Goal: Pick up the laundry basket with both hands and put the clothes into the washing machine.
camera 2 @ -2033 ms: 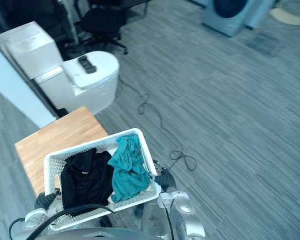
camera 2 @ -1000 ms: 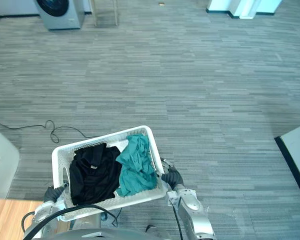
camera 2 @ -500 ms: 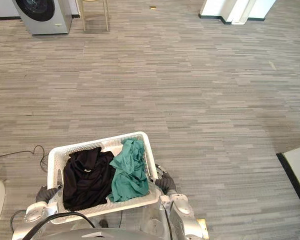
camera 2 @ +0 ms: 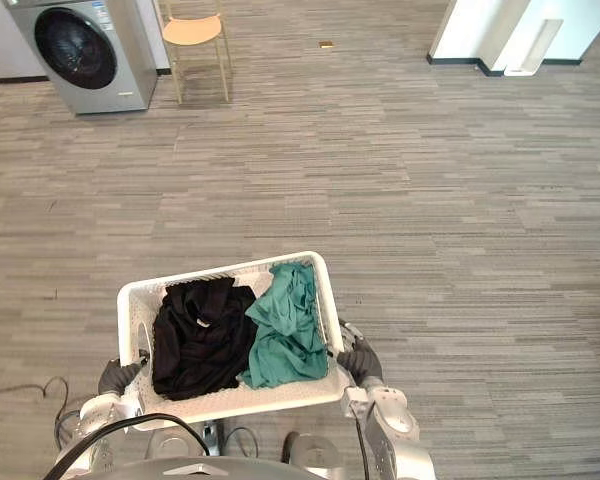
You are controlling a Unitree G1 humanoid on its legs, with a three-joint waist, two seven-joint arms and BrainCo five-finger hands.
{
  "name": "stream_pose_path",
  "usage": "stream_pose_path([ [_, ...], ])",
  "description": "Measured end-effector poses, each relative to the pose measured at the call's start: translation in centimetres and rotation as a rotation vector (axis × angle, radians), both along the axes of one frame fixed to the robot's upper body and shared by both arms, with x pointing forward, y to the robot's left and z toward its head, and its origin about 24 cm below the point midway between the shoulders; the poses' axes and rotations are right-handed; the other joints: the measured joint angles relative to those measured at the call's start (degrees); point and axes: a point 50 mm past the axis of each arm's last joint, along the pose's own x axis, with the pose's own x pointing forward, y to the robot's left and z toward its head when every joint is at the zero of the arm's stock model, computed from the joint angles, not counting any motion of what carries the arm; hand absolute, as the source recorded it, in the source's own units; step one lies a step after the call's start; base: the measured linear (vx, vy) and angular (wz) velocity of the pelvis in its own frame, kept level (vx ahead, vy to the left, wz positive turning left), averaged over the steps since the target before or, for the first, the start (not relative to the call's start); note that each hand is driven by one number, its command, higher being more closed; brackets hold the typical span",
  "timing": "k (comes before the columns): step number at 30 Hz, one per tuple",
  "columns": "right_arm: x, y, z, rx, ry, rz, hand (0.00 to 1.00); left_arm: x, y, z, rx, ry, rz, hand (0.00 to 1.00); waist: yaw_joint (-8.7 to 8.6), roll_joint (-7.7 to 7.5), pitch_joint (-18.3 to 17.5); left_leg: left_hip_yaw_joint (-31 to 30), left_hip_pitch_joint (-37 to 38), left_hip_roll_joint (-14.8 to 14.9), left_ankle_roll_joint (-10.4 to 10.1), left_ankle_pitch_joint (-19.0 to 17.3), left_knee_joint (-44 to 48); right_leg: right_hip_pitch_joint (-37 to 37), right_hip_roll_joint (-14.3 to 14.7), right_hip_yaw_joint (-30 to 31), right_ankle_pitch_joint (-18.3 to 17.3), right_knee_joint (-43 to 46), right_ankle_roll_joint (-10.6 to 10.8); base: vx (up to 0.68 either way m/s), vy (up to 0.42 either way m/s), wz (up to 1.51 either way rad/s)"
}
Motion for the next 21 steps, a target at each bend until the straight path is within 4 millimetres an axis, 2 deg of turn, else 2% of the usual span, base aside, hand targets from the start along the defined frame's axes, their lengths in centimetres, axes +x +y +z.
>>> stream_pose_path([
  [1,0.0,0.0,-0.3,0.002,0.013,-0.002,1.00,-0.3,0.0,-0.1,-0.010,0.004,0.017,1.00,0.52,0.28,-0.22,0.30,0.35,-0.19,-0.50,5.41,-4.61,2.22,-0.52,1.56,-2.54,0.05,1.46,0.66,0.206,-0.57],
  [2,-0.4,0.3,-1.0,0.020,0.041,-0.010,1.00,-0.7,0.3,-0.2,-0.001,0.015,0.026,1.00,0.79,-1.31,-1.35,1.09,0.64,-1.98,1.15,8.06,-2.05,2.90,-2.65,2.47,-4.85,2.43,3.45,0.86,0.235,-0.54],
  [3,-0.9,0.7,-1.6,0.041,0.069,-0.017,1.00,-1.0,0.8,-0.3,0.010,0.028,0.030,1.00,0.47,-3.61,-2.94,2.45,0.44,-4.95,5.84,5.56,2.02,0.83,-6.30,3.46,-8.14,10.44,5.09,0.92,0.245,-0.40],
  [4,-0.6,0.8,-1.6,0.045,0.071,-0.013,1.00,-1.0,1.0,-0.2,0.014,0.025,0.036,1.00,0.36,-4.79,-2.70,3.90,1.32,-5.62,7.52,2.73,4.75,-3.88,-8.98,4.56,-8.11,22.66,6.02,0.91,0.220,-0.35],
  [5,-0.3,1.1,-1.7,0.053,0.075,-0.008,1.00,-0.9,1.2,-0.1,0.021,0.022,0.034,1.00,0.06,-6.53,-1.70,5.17,4.21,-7.32,7.90,-0.03,5.96,-10.57,-12.28,5.52,-1.52,39.45,6.54,0.71,0.192,-0.16],
  [6,-0.2,1.3,-1.8,0.054,0.078,-0.008,1.00,-0.9,1.2,-0.1,0.022,0.028,0.030,1.00,-0.42,-7.27,-1.29,5.13,6.02,-8.22,7.96,-1.17,5.99,-13.09,-13.53,5.68,4.69,45.98,5.95,0.69,0.145,0.22],
  [7,-0.5,1.6,-2.2,0.054,0.099,-0.007,1.00,-1.2,1.4,-0.3,0.031,0.051,0.016,1.00,-1.51,-7.89,-0.48,4.65,10.72,-8.98,8.82,-3.93,5.45,-15.96,-14.20,6.49,8.71,55.42,5.91,0.68,0.092,0.38],
  [8,-0.9,1.8,-2.6,0.059,0.120,-0.007,1.00,-1.3,1.6,-0.3,0.036,0.063,0.014,1.00,-1.54,-7.08,0.27,3.68,15.39,-8.94,8.30,-5.27,4.26,-19.12,-13.07,6.48,5.85,60.58,4.86,0.68,0.058,0.32],
  [9,-1.0,1.8,-2.7,0.062,0.128,-0.004,1.00,-1.5,1.6,-0.4,0.038,0.067,0.013,1.00,-1.60,-7.22,0.31,2.69,17.98,-8.80,7.84,-5.59,3.00,-20.43,-12.31,5.72,4.53,61.05,4.03,0.62,0.007,0.09],
  [10,-1.2,1.8,-2.8,0.061,0.135,-0.003,1.00,-1.6,1.7,-0.4,0.041,0.073,0.009,1.00,-1.59,-6.08,0.91,1.27,21.65,-8.71,7.59,-6.22,0.41,-22.90,-11.70,3.71,2.66,59.88,2.89,0.61,-0.051,0.13],
  [11,-1.0,1.9,-2.5,0.058,0.121,0.005,1.00,-1.6,1.7,-0.4,0.043,0.074,0.004,1.00,-2.05,-4.97,1.03,-0.80,25.60,-8.11,7.75,-7.85,-2.95,-26.56,-10.99,0.46,0.55,54.65,2.24,0.61,-0.057,0.27],
  [12,-1.0,2.0,-2.4,0.061,0.116,0.007,1.00,-1.4,1.9,-0.3,0.050,0.068,0.001,1.00,-2.71,-4.67,1.22,-1.87,27.72,-7.92,7.81,-8.38,-4.67,-29.23,-11.02,-0.99,-0.13,48.13,2.73,0.62,-0.097,0.48],
  [13,-1.1,1.9,-2.4,0.062,0.118,0.003,1.00,-1.1,1.9,-0.2,0.055,0.064,-0.010,1.00,-3.34,-4.66,1.27,-2.79,29.19,-7.65,7.38,-8.84,-5.94,-31.41,-11.01,-1.10,0.50,39.25,3.27,0.63,-0.150,0.80],
  [14,-1.2,1.7,-2.4,0.066,0.118,-0.013,1.00,-0.7,1.7,-0.2,0.058,0.061,-0.028,1.00,-4.26,-4.37,1.44,-3.36,31.48,-6.74,6.08,-9.78,-7.21,-31.81,-11.06,-0.85,4.75,22.79,5.15,0.75,-0.242,0.94],
  [15,-1.3,1.6,-2.5,0.065,0.121,-0.015,1.00,-0.5,1.7,-0.2,0.060,0.062,-0.035,1.00,-4.23,-4.99,1.09,-4.01,33.89,-6.64,5.00,-11.27,-8.75,-30.79,-11.51,-0.16,9.98,8.00,7.20,0.64,-0.248,0.93],
  [16,-1.4,1.6,-2.5,0.062,0.124,-0.017,1.00,-0.5,1.6,-0.3,0.061,0.067,-0.040,1.00,-4.38,-5.34,0.83,-4.87,35.29,-6.56,5.53,-13.10,-9.41,-30.75,-12.10,0.67,11.18,5.34,8.05,0.66,-0.302,0.93],
  [17,-1.9,1.4,-2.6,0.058,0.135,-0.023,1.00,-0.9,1.4,-0.6,0.052,0.081,-0.037,1.00,-5.00,-5.36,0.27,-6.80,39.01,-4.58,6.18,-16.87,-9.85,-31.50,-11.61,1.51,13.54,10.78,6.65,0.67,-0.341,0.87],
  [18,-1.9,1.3,-2.3,0.050,0.124,-0.028,1.00,-1.6,1.2,-0.9,0.036,0.098,-0.013,1.00,-4.75,-4.06,-0.95,-8.20,39.03,-2.78,6.45,-17.26,-4.41,-32.70,-10.48,1.27,13.53,18.60,6.42,0.67,-0.361,0.67],
  [19,-1.9,1.3,-2.3,0.049,0.123,-0.028,1.00,-1.6,1.2,-0.9,0.035,0.098,-0.012,1.00,-4.73,-3.98,-1.02,-8.27,38.80,-2.67,6.44,-17.25,-3.83,-32.74,-10.42,1.25,13.52,18.92,6.40,0.67,-0.388,0.45],
  [20,-1.9,0.6,-1.7,0.016,0.103,-0.024,1.00,-2.3,0.1,-1.4,-0.007,0.111,0.009,1.00,-3.92,0.03,-1.83,-9.72,30.98,2.58,3.45,-12.17,16.62,-30.87,-7.60,-2.10,9.44,23.75,2.62,0.68,-0.380,0.21],
  [21,-2.0,0.1,-1.3,-0.007,0.095,-0.014,1.00,-3.0,-0.5,-1.7,-0.032,0.129,0.020,1.00,-3.80,1.85,-1.80,-10.81,24.39,5.93,1.46,-0.21,30.45,-28.10,-5.22,-3.33,6.34,24.27,0.95,0.70,-0.357,0.18],
])
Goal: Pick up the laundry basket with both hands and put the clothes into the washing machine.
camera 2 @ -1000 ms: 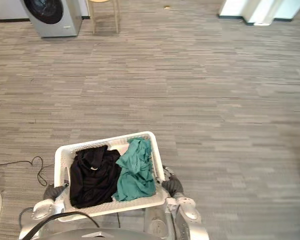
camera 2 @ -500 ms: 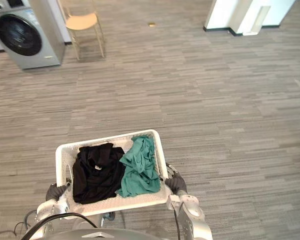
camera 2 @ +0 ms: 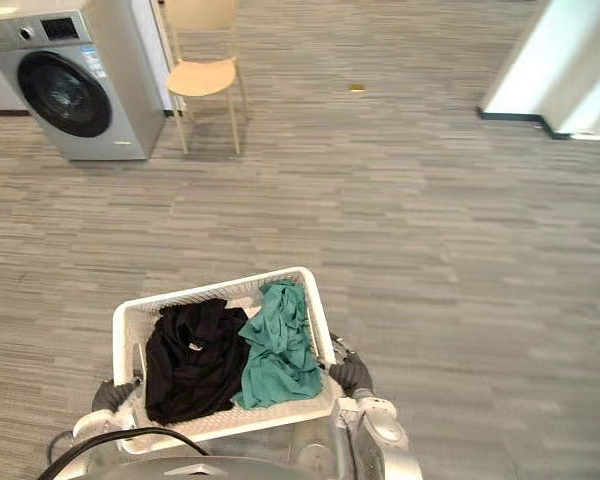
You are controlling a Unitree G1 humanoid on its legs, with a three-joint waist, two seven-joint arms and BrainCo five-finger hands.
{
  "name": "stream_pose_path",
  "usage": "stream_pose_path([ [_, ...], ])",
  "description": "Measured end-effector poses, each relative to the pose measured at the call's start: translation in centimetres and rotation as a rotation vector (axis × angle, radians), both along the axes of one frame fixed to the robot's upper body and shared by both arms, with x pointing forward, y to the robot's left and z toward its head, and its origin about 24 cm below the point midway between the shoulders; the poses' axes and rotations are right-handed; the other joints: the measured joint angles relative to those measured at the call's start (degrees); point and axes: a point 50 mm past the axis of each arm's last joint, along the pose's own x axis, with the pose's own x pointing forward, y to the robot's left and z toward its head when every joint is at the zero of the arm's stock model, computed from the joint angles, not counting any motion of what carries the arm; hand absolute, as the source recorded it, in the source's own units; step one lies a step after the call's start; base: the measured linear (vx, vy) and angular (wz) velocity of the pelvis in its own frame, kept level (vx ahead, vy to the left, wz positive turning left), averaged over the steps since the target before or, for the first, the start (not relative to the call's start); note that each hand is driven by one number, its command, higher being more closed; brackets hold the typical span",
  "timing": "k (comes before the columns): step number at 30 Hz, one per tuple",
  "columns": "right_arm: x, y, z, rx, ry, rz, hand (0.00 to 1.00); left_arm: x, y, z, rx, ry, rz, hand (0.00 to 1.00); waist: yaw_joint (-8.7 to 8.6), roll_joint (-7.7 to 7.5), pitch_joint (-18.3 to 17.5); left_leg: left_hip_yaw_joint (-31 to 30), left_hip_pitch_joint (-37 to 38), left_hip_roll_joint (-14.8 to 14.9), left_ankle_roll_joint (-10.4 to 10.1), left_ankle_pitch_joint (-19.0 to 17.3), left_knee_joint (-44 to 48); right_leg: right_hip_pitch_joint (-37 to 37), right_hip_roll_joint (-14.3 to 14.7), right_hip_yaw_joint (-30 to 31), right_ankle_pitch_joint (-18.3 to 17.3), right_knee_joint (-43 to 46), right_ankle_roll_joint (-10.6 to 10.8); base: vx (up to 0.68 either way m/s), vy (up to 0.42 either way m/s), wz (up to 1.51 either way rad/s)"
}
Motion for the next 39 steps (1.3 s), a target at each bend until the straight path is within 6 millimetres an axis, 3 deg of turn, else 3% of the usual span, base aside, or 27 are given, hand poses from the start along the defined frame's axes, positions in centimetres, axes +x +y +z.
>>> stream_pose_path([
  [1,-0.1,-0.1,0.0,-0.005,0.003,0.003,1.00,-0.3,-0.2,-0.2,-0.009,0.009,0.005,1.00,0.28,0.42,-0.08,-0.20,-3.05,1.10,-0.45,2.85,6.44,1.68,0.81,-0.46,-1.59,-0.06,-0.90,0.88,-0.347,0.07],
  [2,-0.4,-0.1,0.2,-0.006,0.000,-0.003,1.00,-0.3,-0.3,0.0,-0.008,-0.001,0.004,1.00,0.70,0.62,0.26,0.14,-8.28,1.81,0.41,2.73,16.32,6.48,2.19,-0.91,-4.21,-0.85,-1.97,0.73,-0.267,0.16],
  [4,-0.7,-0.2,0.1,0.001,0.003,-0.027,1.00,0.5,0.1,0.5,0.008,-0.039,-0.018,1.00,0.93,-1.17,1.08,5.02,-12.80,1.09,2.64,-1.53,17.86,14.57,2.64,-1.10,-6.00,-4.57,-2.29,0.67,-0.247,0.00],
  [6,-0.1,0.1,0.7,0.004,-0.031,-0.028,1.00,0.8,0.1,0.9,0.012,-0.069,-0.014,1.00,1.34,-2.33,0.73,11.14,-16.85,-0.65,3.47,-5.82,8.32,20.20,3.14,0.36,-6.66,-9.57,-2.65,0.54,-0.145,-0.52],
  [7,0.2,-0.2,1.0,-0.009,-0.053,-0.037,1.00,1.0,-0.1,1.1,0.005,-0.089,-0.003,1.00,2.19,-2.67,0.48,12.92,-18.81,-3.59,2.30,-6.41,-6.67,22.76,3.13,2.02,-7.05,-12.45,-2.10,0.58,-0.088,-0.74],
  [8,0.3,-0.3,1.1,-0.011,-0.061,-0.040,1.00,1.1,-0.2,1.1,-0.001,-0.091,0.001,1.00,2.72,-2.63,0.22,13.31,-18.88,-4.66,1.49,-5.78,-13.42,23.44,3.15,2.82,-7.37,-13.29,-1.75,0.68,-0.049,-0.93],
  [9,0.3,-0.5,1.1,-0.014,-0.064,-0.047,1.00,1.1,-0.3,1.1,-0.008,-0.092,0.010,1.00,3.04,-2.51,0.11,13.97,-18.89,-6.14,0.49,-3.57,-23.33,24.64,3.29,3.95,-8.26,-14.11,-0.80,0.57,0.035,-0.78],
  [10,0.1,-0.6,0.8,-0.013,-0.052,-0.057,1.00,1.0,-0.4,1.0,-0.011,-0.088,0.011,1.00,3.19,-2.35,-0.09,14.22,-18.94,-7.57,1.84,1.89,-29.37,26.09,3.19,5.06,-10.68,-13.18,0.76,0.60,0.080,-0.90],
  [11,-0.3,-0.6,0.4,-0.014,-0.029,-0.062,1.00,1.0,-0.3,1.0,-0.006,-0.086,0.008,1.00,3.67,-2.83,-0.48,13.69,-18.12,-8.57,4.13,5.97,-28.33,26.40,2.65,6.73,-12.95,-10.04,2.09,0.63,0.130,-0.81],
  [12,-0.4,-0.2,-0.2,0.005,-0.005,-0.068,1.00,1.1,0.1,1.1,0.008,-0.084,0.002,1.00,3.31,-4.43,-1.02,15.08,-17.82,-9.91,4.33,4.20,-25.79,25.63,0.81,7.78,-14.33,-4.68,3.29,0.66,0.151,-0.43],
  [13,-0.6,0.1,-0.6,0.018,0.011,-0.082,1.00,1.2,0.3,1.2,0.019,-0.080,-0.022,1.00,1.23,-6.28,-1.05,15.56,-16.18,-10.92,5.17,1.90,-24.54,21.96,-1.35,7.76,-12.67,5.41,5.23,0.77,0.130,-0.07],
  [14,-0.8,0.4,-1.2,0.042,0.031,-0.103,1.00,1.2,0.8,1.2,0.037,-0.075,-0.038,1.00,0.52,-7.88,-0.14,15.61,-13.67,-11.76,5.41,0.52,-24.67,17.55,-3.14,8.32,-7.21,16.74,7.56,0.61,0.071,0.16],
  [15,-1.0,0.5,-1.5,0.052,0.045,-0.110,1.00,1.3,0.9,1.3,0.041,-0.074,-0.048,1.00,0.34,-8.34,0.28,15.49,-12.59,-11.63,5.65,-0.09,-25.16,15.55,-3.55,9.13,-3.92,21.47,8.32,0.52,0.010,0.15],
  [16,-1.2,0.8,-1.9,0.064,0.066,-0.113,1.00,1.4,1.3,1.3,0.055,-0.061,-0.064,1.00,0.28,-8.54,0.89,15.28,-10.87,-11.56,5.81,-0.49,-25.62,13.23,-4.09,9.22,-4.31,26.06,8.30,0.47,-0.034,0.08],
  [17,-1.3,0.9,-2.2,0.069,0.088,-0.106,1.00,1.4,1.4,1.2,0.058,-0.045,-0.070,1.00,0.54,-8.72,1.10,15.22,-7.70,-11.05,5.81,-0.50,-27.38,11.37,-5.50,7.31,-6.17,27.71,6.01,0.50,-0.063,-0.07],
  [18,-1.4,1.0,-2.3,0.071,0.093,-0.104,1.00,1.4,1.4,1.2,0.057,-0.044,-0.067,1.00,0.88,-7.97,1.48,15.25,-4.85,-9.89,5.75,-0.53,-29.24,10.20,-7.10,4.26,-7.78,25.13,3.42,0.37,-0.074,-0.20],
  [19,-1.2,1.0,-2.2,0.072,0.087,-0.101,1.00,1.4,1.4,1.2,0.056,-0.045,-0.064,1.00,1.06,-7.60,1.68,15.23,-3.79,-9.20,5.72,-0.55,-29.75,9.84,-7.58,3.17,-8.31,22.70,2.68,0.29,-0.110,-0.20],
  [22,-1.0,1.3,-2.1,0.074,0.078,-0.089,1.00,1.4,1.7,1.2,0.062,-0.046,-0.058,1.00,0.95,-7.39,1.42,13.88,-2.00,-7.41,2.49,-2.50,-31.73,8.50,-8.11,3.24,-6.93,0.43,5.96,0.26,-0.198,0.16],
  [23,-1.2,1.4,-2.2,0.079,0.087,-0.090,1.00,1.4,2.0,1.2,0.073,-0.038,-0.070,1.00,1.15,-9.21,0.87,13.89,-2.20,-8.43,0.45,-3.72,-31.30,9.10,-9.20,4.11,-0.19,-9.89,6.35,0.25,-0.311,0.43],
  [24,-1.6,1.3,-2.5,0.076,0.105,-0.096,1.00,1.2,1.9,0.9,0.069,-0.020,-0.069,1.00,0.99,-9.38,0.93,13.06,-1.98,-8.14,-1.95,-5.57,-30.69,9.78,-9.64,3.70,4.32,-10.07,9.47,0.25,-0.351,0.46],
  [25,-1.8,0.7,-2.6,0.052,0.119,-0.104,1.00,1.0,1.1,0.4,0.049,-0.004,-0.067,1.00,0.96,-6.63,0.57,12.46,-1.87,-5.75,-2.58,-5.91,-30.82,11.23,-7.66,1.91,3.37,-10.64,8.34,0.19,-0.283,0.32],
  [28,-2.0,-0.5,-2.3,0.008,0.123,-0.091,1.00,0.5,-0.4,0.0,0.006,0.008,-0.066,1.00,1.08,-3.33,-1.34,12.46,-1.71,-3.24,-3.91,-4.85,-33.22,11.28,-5.36,-0.23,2.25,-11.20,6.76,0.16,-0.197,0.12],
  [33,-2.1,-0.9,-2.3,0.010,0.129,-0.111,1.00,0.5,-0.6,-0.4,-0.002,0.027,-0.072,1.00,1.21,-3.38,-1.55,12.35,-0.06,-2.95,-4.48,-1.94,-38.23,13.19,-4.78,-2.73,2.18,-13.21,6.46,0.06,-0.075,0.26],
  [36,-2.0,-0.4,-2.5,0.023,0.134,-0.101,1.00,0.5,0.1,-0.3,0.021,0.029,-0.077,1.00,1.21,-4.43,-1.57,12.71,-0.19,-3.39,-4.47,-1.95,-38.22,13.63,-4.73,-2.52,3.28,-14.76,6.76,-0.01,0.030,-0.03],
  [37,-3.2,0.3,-4.0,0.061,0.207,-0.119,1.00,0.5,1.0,-0.5,0.059,0.053,-0.109,1.00,0.51,-5.34,-3.39,14.58,-1.28,-6.28,-2.77,-1.89,-38.22,17.56,-5.27,-0.78,13.29,-29.18,7.63,-0.01,0.030,-0.01],
  [39,-3.2,0.3,-4.0,0.061,0.207,-0.119,1.00,0.5,1.0,-0.5,0.059,0.053,-0.109,1.00,0.51,-5.34,-3.39,14.58,-1.28,-6.28,-2.77,-1.89,-38.22,17.56,-5.27,-0.78,13.29,-29.18,7.63,0.00,0.000,0.00],
])
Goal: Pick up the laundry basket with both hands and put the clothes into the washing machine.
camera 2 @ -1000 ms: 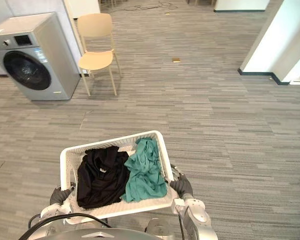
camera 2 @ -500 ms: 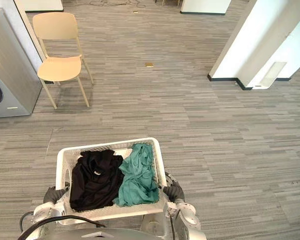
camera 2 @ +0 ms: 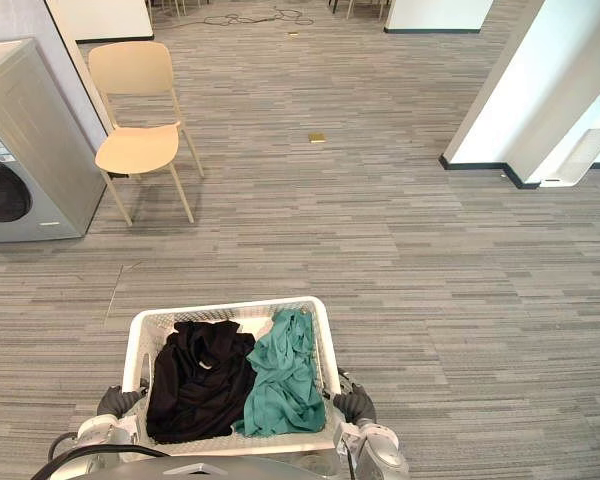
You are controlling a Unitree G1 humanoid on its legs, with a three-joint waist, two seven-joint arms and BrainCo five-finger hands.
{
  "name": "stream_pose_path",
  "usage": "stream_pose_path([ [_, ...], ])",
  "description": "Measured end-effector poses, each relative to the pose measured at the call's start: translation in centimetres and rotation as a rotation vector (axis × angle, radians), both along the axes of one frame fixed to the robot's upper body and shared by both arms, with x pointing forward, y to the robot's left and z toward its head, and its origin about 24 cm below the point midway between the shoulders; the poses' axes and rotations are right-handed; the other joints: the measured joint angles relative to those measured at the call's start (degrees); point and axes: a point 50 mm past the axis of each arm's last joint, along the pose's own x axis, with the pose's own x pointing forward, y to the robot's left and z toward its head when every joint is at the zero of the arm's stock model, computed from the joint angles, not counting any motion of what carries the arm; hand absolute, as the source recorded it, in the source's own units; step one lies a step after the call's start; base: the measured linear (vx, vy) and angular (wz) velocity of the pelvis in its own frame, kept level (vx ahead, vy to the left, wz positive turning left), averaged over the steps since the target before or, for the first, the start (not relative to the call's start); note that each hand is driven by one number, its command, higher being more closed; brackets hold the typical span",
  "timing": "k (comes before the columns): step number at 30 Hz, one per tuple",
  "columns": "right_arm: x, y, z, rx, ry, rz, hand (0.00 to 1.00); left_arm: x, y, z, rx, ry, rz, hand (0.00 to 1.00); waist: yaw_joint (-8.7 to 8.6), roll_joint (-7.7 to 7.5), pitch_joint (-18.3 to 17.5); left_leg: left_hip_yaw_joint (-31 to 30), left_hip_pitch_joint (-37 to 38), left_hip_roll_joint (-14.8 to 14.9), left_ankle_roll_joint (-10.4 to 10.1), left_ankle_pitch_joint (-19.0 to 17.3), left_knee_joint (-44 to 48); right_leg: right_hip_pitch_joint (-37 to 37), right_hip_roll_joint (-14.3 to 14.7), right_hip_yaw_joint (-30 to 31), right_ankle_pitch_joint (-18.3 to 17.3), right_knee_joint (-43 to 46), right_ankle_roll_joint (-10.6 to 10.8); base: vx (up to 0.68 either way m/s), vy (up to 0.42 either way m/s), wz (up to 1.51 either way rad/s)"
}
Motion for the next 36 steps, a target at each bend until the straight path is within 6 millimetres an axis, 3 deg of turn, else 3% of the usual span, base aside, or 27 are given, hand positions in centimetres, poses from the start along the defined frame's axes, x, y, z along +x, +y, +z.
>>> stream_pose_path([
  [11,-0.8,-0.4,-0.8,0.023,0.039,-0.042,1.00,0.1,-0.3,-0.5,-0.003,0.029,-0.018,1.00,-1.58,0.21,-0.79,2.57,0.22,0.28,-0.61,1.35,-5.93,-2.22,0.86,0.54,0.37,-2.35,-1.07,0.02,-0.011,-0.07],
  [17,0.0,-0.7,-1.0,0.051,0.032,-0.058,1.00,1.3,-0.4,-0.4,-0.018,0.014,-0.012,1.00,-2.13,0.70,-0.85,2.21,-1.03,3.10,-1.89,-0.05,-3.69,-5.29,2.34,-0.73,-6.58,5.42,-1.46,0.15,-0.043,0.07],
  [20,0.3,-0.6,-1.1,0.053,0.031,-0.056,1.00,1.3,-0.4,-0.4,-0.022,0.012,-0.002,1.00,-2.10,0.36,0.55,2.97,-6.34,6.44,-0.47,-1.46,11.75,-3.15,2.66,-2.83,-10.01,7.95,-1.46,0.23,-0.085,0.34],
  [21,0.5,-0.8,-1.0,0.049,0.028,-0.054,1.00,1.6,-0.4,-0.1,-0.032,-0.016,0.011,1.00,-1.60,1.37,2.22,2.48,-9.16,9.44,2.36,-1.23,22.70,-0.10,3.92,-3.43,-12.04,8.23,-2.12,0.15,-0.102,0.22],
  [22,0.9,-0.9,-0.8,0.052,0.010,-0.056,1.00,2.1,-0.6,0.4,-0.033,-0.049,0.004,1.00,-0.91,2.59,3.52,0.18,-12.22,11.44,5.60,1.80,32.24,1.89,4.64,-3.34,-14.60,9.17,-3.00,0.18,-0.095,0.15],
  [23,1.2,-1.0,-0.5,0.048,-0.006,-0.049,1.00,2.2,-0.6,0.5,-0.037,-0.062,0.008,1.00,-0.92,2.45,3.75,-1.88,-14.45,11.79,5.18,5.02,36.44,2.94,4.37,-3.13,-15.47,9.42,-3.40,0.24,-0.025,0.02],
  [24,1.9,-1.4,0.2,0.038,-0.042,-0.043,1.00,2.7,-0.8,0.8,-0.046,-0.092,0.013,1.00,-0.83,2.26,4.14,-3.86,-18.73,11.88,2.28,7.31,42.60,4.80,3.52,-3.16,-16.35,8.93,-3.17,0.28,0.005,-0.06],
  [25,2.5,-1.7,0.7,0.028,-0.067,-0.039,1.00,3.0,-1.2,0.9,-0.067,-0.102,0.021,1.00,-0.88,2.30,4.16,-3.10,-20.89,11.56,1.59,4.22,43.48,5.43,2.46,-3.18,-16.67,8.48,-2.74,0.39,0.045,-0.08],
  [26,3.4,-2.3,1.3,0.010,-0.092,-0.034,1.00,3.6,-1.7,1.1,-0.091,-0.126,0.030,1.00,-0.79,2.11,4.25,-0.56,-24.16,11.19,1.31,1.23,38.84,6.61,1.13,-3.29,-16.67,6.81,-2.43,0.39,0.062,-0.08],
  [28,3.8,-2.5,1.5,0.008,-0.105,-0.036,1.00,4.1,-1.8,1.3,-0.096,-0.138,0.027,1.00,-0.44,1.76,4.37,1.48,-25.56,11.07,0.64,1.29,29.39,7.27,0.17,-3.48,-16.46,5.57,-1.55,0.30,0.081,-0.11],
  [29,4.2,-2.5,1.7,0.005,-0.115,-0.036,1.00,4.2,-1.9,1.4,-0.102,-0.142,0.033,1.00,-0.32,1.54,4.46,2.98,-25.54,10.87,-1.83,2.96,17.17,8.18,-0.72,-3.76,-16.09,4.57,0.61,0.34,0.165,-0.09],
  [30,4.3,-2.7,1.8,0.003,-0.118,-0.042,1.00,4.3,-2.2,1.4,-0.110,-0.143,0.034,1.00,-0.39,1.63,4.51,3.71,-25.64,10.51,-2.77,5.33,7.00,9.87,-1.49,-4.54,-16.30,3.39,2.15,0.44,0.226,-0.03],
  [32,4.3,-2.9,1.7,0.001,-0.115,-0.056,1.00,4.6,-2.5,1.3,-0.120,-0.142,0.023,1.00,-0.40,1.75,4.53,4.83,-25.65,9.53,-2.11,9.27,-2.69,13.06,-2.76,-5.71,-16.51,2.26,2.96,0.49,0.335,0.09],
  [33,4.1,-2.9,1.5,0.003,-0.108,-0.065,1.00,4.7,-2.3,1.4,-0.117,-0.149,0.021,1.00,-0.23,1.20,4.60,5.06,-25.56,9.12,-0.93,14.13,-1.60,14.68,-3.83,-6.37,-16.42,1.92,3.32,0.61,0.439,0.00],
  [34,4.3,-2.3,1.5,0.021,-0.117,-0.080,1.00,5.1,-1.8,1.8,-0.100,-0.163,0.017,1.00,-0.10,-0.31,4.11,5.27,-27.46,7.97,1.21,17.20,5.12,15.67,-6.35,-6.17,-15.73,2.54,4.58,0.52,0.358,-0.01],
  [35,4.4,-2.0,1.5,0.029,-0.124,-0.085,1.00,5.5,-1.8,2.0,-0.096,-0.178,0.013,1.00,-0.10,-1.74,3.89,5.10,-29.50,7.09,2.63,13.57,10.29,15.17,-8.25,-6.09,-15.63,4.06,4.58,0.58,0.387,0.03],
  [36,4.9,-1.8,1.8,0.032,-0.146,-0.080,1.00,5.8,-1.3,2.5,-0.080,-0.200,0.010,1.00,0.06,-3.23,3.64,5.69,-31.75,5.94,4.11,7.40,19.00,13.43,-11.75,-4.63,-14.48,9.70,5.13,0.64,0.466,0.08],
])
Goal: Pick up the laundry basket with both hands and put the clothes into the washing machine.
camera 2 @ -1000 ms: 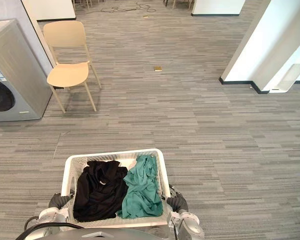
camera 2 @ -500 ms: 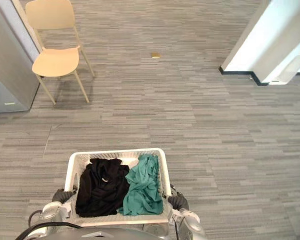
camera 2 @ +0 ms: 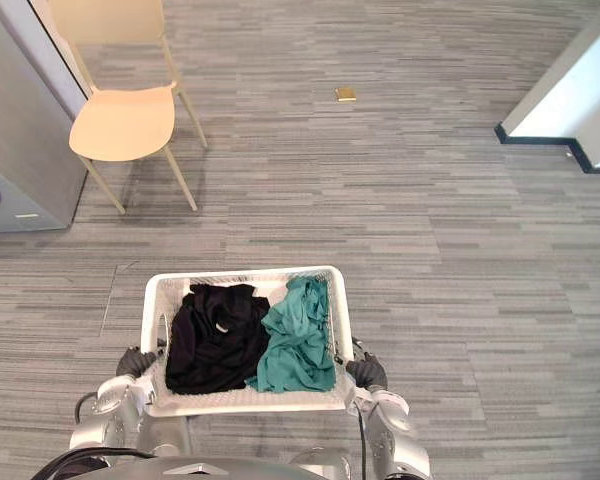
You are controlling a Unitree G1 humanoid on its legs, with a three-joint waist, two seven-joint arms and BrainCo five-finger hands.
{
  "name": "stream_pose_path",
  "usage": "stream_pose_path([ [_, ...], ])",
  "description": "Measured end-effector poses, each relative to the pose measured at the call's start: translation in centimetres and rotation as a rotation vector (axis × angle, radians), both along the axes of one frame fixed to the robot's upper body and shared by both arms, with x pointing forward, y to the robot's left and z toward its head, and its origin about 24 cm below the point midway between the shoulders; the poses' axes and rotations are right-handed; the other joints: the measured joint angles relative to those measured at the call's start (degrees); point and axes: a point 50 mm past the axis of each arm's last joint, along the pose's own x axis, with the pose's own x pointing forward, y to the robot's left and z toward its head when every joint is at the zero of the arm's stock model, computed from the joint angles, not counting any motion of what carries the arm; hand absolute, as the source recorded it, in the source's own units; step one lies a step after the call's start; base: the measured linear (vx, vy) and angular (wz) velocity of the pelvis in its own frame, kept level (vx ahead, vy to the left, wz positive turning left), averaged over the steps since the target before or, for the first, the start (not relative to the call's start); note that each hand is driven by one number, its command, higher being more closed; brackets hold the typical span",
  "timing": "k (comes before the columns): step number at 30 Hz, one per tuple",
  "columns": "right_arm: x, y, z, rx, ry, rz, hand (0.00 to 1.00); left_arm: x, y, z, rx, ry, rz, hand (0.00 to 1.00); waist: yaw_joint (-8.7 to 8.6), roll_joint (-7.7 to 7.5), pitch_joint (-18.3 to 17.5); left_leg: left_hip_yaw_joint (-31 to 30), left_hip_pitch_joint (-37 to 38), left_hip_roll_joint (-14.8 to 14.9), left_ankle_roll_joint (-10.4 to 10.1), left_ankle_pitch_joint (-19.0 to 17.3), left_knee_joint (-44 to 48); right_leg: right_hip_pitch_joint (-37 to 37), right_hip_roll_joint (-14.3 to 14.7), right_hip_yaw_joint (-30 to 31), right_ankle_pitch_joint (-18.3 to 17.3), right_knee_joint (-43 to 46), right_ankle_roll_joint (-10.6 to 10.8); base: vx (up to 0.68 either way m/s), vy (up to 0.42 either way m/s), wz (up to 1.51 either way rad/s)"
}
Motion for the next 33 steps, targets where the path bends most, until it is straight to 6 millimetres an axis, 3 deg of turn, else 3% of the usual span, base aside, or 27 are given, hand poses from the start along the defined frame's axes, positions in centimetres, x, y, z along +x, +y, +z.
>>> stream_pose_path([
  [1,0.4,0.0,0.2,-0.001,-0.008,0.000,1.00,0.1,0.0,0.1,-0.001,-0.004,0.001,1.00,0.26,-0.69,0.21,0.91,0.58,-1.45,0.82,-5.74,5.00,-2.52,-3.13,2.99,3.51,7.86,-0.90,0.66,0.515,0.10],
  [2,0.5,0.1,0.1,0.000,-0.006,0.001,1.00,0.0,0.0,0.0,-0.003,0.002,0.002,1.00,0.30,-0.88,0.32,1.43,1.90,-2.35,1.42,-8.05,6.17,-3.69,-4.63,4.27,6.63,12.24,-2.90,0.66,0.529,0.24],
  [3,0.2,0.3,-0.2,0.008,0.012,0.003,1.00,-0.5,0.2,-0.3,-0.001,0.028,0.010,1.00,0.38,-1.11,0.30,2.06,5.73,-4.59,2.76,-11.17,6.00,-6.51,-7.27,6.29,16.87,20.48,-9.94,0.65,0.480,0.43],
  [4,-0.1,0.9,-0.8,0.022,0.038,0.013,1.00,-1.1,0.6,-0.6,0.011,0.050,0.017,1.00,0.12,-0.91,0.45,1.77,10.08,-6.62,3.90,-13.16,4.03,-10.77,-7.48,9.12,18.95,31.61,-13.16,0.63,0.430,0.51],
  [5,-0.3,1.4,-1.1,0.032,0.053,0.024,1.00,-1.5,0.9,-0.7,0.024,0.061,0.016,1.00,-0.07,-0.64,0.70,1.43,12.49,-7.43,4.09,-13.70,2.65,-13.35,-6.09,11.17,16.32,37.53,-12.26,0.73,0.362,0.66],
  [6,-0.8,2.2,-1.7,0.048,0.078,0.046,1.00,-1.9,1.7,-0.7,0.051,0.076,0.017,1.00,-0.72,-0.53,1.34,-0.10,17.84,-9.60,4.48,-14.41,-1.22,-17.23,-1.51,14.04,8.99,46.56,-10.87,0.59,0.227,0.67],
  [8,-1.6,2.9,-2.2,0.069,0.104,0.051,1.00,-2.9,2.5,-1.1,0.072,0.107,0.021,1.00,-0.64,0.73,2.83,-1.64,28.01,-11.61,4.63,-15.83,-8.99,-26.46,7.30,12.81,-1.62,50.49,-10.96,0.65,0.166,0.54],
  [10,-0.7,3.0,-1.1,0.069,0.032,0.061,1.00,-2.9,2.4,-1.1,0.061,0.104,0.032,1.00,-1.32,1.32,3.27,-2.90,31.74,-12.13,4.04,-16.40,-11.69,-30.57,8.77,8.40,-4.58,45.22,-11.25,0.54,0.047,0.49],
  [11,-0.5,2.9,-0.6,0.058,0.008,0.065,1.00,-2.5,2.2,-0.8,0.049,0.078,0.038,1.00,-1.72,1.77,3.69,-4.42,35.19,-12.40,3.30,-17.05,-13.89,-33.35,9.44,4.80,-4.93,36.14,-10.82,0.75,-0.020,0.84],
  [13,-0.3,2.7,-0.1,0.053,-0.009,0.068,1.00,-1.9,2.2,-0.3,0.050,0.048,0.035,1.00,-1.50,2.15,3.64,-6.52,40.05,-12.46,1.19,-18.56,-17.31,-35.86,10.46,2.39,-0.95,19.31,-9.86,0.66,-0.103,0.83],
  [14,-0.4,2.6,-0.1,0.051,-0.008,0.065,1.00,-1.8,2.0,-0.3,0.048,0.043,0.030,1.00,-2.08,1.48,2.79,-8.58,43.40,-11.87,0.09,-19.89,-19.23,-35.69,12.04,4.03,7.38,12.76,-9.95,0.74,-0.179,0.91],
  [15,-0.6,2.3,-0.2,0.044,-0.001,0.058,1.00,-1.9,1.6,-0.4,0.038,0.049,0.028,1.00,-2.88,2.95,2.18,-10.42,45.42,-10.56,-0.85,-19.88,-20.10,-35.03,13.47,4.53,8.28,15.41,-13.09,0.88,-0.218,0.93],
  [17,-0.5,1.1,0.5,0.002,-0.014,0.041,1.00,-2.0,-0.2,-0.6,-0.008,0.052,0.027,1.00,-3.11,4.63,2.12,-11.56,43.78,-7.91,-1.63,-16.55,-9.40,-33.73,12.41,2.21,0.46,23.72,-14.71,0.79,-0.201,0.51],
  [18,-0.7,0.9,0.5,-0.004,-0.009,0.041,1.00,-2.1,-0.4,-0.7,-0.011,0.056,0.025,1.00,-3.44,5.37,2.46,-11.59,41.69,-6.52,-3.04,-14.81,-3.09,-31.61,12.76,1.02,-1.14,23.70,-15.00,0.71,-0.196,0.38],
  [19,-1.4,0.3,0.4,-0.017,0.008,0.033,1.00,-2.7,-0.8,-1.1,-0.016,0.078,0.025,1.00,-3.33,6.47,2.92,-12.48,36.21,-3.57,-4.57,-6.48,11.82,-26.34,14.25,-0.19,-3.35,21.69,-15.07,0.57,-0.149,0.21],
  [20,-1.8,0.1,0.5,-0.027,0.012,0.033,1.00,-3.0,-0.9,-1.2,-0.019,0.088,0.025,1.00,-2.89,6.99,2.95,-12.74,33.65,-2.00,-5.83,-3.67,18.64,-23.84,15.07,-0.34,-3.89,20.29,-15.25,0.70,-0.154,0.00],
  [21,-2.2,0.0,0.7,-0.036,0.010,0.031,1.00,-3.4,-1.2,-1.4,-0.030,0.098,0.027,1.00,-2.31,7.53,3.33,-12.38,29.59,0.41,-5.39,-3.23,28.91,-18.16,16.97,-0.36,-4.05,16.92,-15.38,0.65,-0.094,-0.12],
  [22,-2.7,0.0,0.9,-0.040,0.007,0.027,1.00,-3.9,-1.2,-1.5,-0.034,0.108,0.031,1.00,-2.12,7.04,3.40,-11.74,25.49,1.25,-3.61,-4.75,33.63,-12.49,17.58,-0.73,-4.05,12.82,-15.37,0.64,-0.074,-0.11],
  [24,-3.3,-0.1,1.0,-0.035,0.006,0.019,1.00,-3.6,-1.1,-1.0,-0.027,0.077,0.015,1.00,-0.80,5.29,2.64,-7.35,19.70,2.76,-1.95,-7.93,30.55,-7.40,17.02,-0.22,-3.95,7.49,-15.20,0.60,-0.011,-0.14],
  [26,-3.0,0.0,1.1,-0.026,-0.008,0.015,1.00,-3.1,-1.0,-0.6,-0.024,0.053,0.012,1.00,0.24,4.58,2.31,-4.44,15.93,3.88,-0.23,-10.12,20.04,-4.36,16.19,1.52,-3.88,4.81,-15.09,0.48,0.057,-0.47],
  [28,-2.1,0.2,1.4,-0.026,-0.030,0.026,1.00,-3.1,-0.7,-0.5,-0.028,0.046,0.038,1.00,1.24,4.66,2.08,-5.89,15.19,4.05,-1.10,-8.44,-0.39,-1.63,14.37,4.77,-3.95,3.62,-14.92,0.51,0.259,-0.81],
  [29,-2.1,0.2,1.5,-0.027,-0.032,0.026,1.00,-3.1,-0.6,-0.4,-0.028,0.045,0.043,1.00,1.57,4.61,1.95,-7.00,15.21,4.02,-1.64,-7.07,-5.38,-1.45,13.78,5.53,-4.10,3.74,-14.31,0.45,0.313,-0.98],
  [31,-2.4,0.3,1.3,-0.033,-0.027,0.041,1.00,-4.0,-0.7,-0.7,-0.026,0.063,0.043,1.00,2.24,4.75,-1.19,-10.74,14.57,3.57,-3.47,-0.52,-15.60,-1.23,11.33,10.41,-9.05,3.23,-5.20,0.40,0.388,-1.03],
  [32,-2.6,0.2,0.9,-0.032,-0.011,0.037,1.00,-4.1,-0.7,-0.9,-0.028,0.066,0.045,1.00,2.22,5.01,-1.96,-11.87,13.93,2.86,-7.58,5.70,-13.36,-0.77,10.19,11.84,-10.38,3.38,-2.89,0.55,0.626,-0.71],
  [33,-3.0,1.3,-0.7,0.023,0.052,0.006,1.00,-4.0,0.4,-0.9,0.023,0.080,0.025,1.00,1.15,0.99,-3.16,-10.61,12.83,-0.10,-7.12,1.27,-8.12,-0.75,6.40,13.93,-9.73,4.23,-2.13,0.47,0.545,-0.39],
])
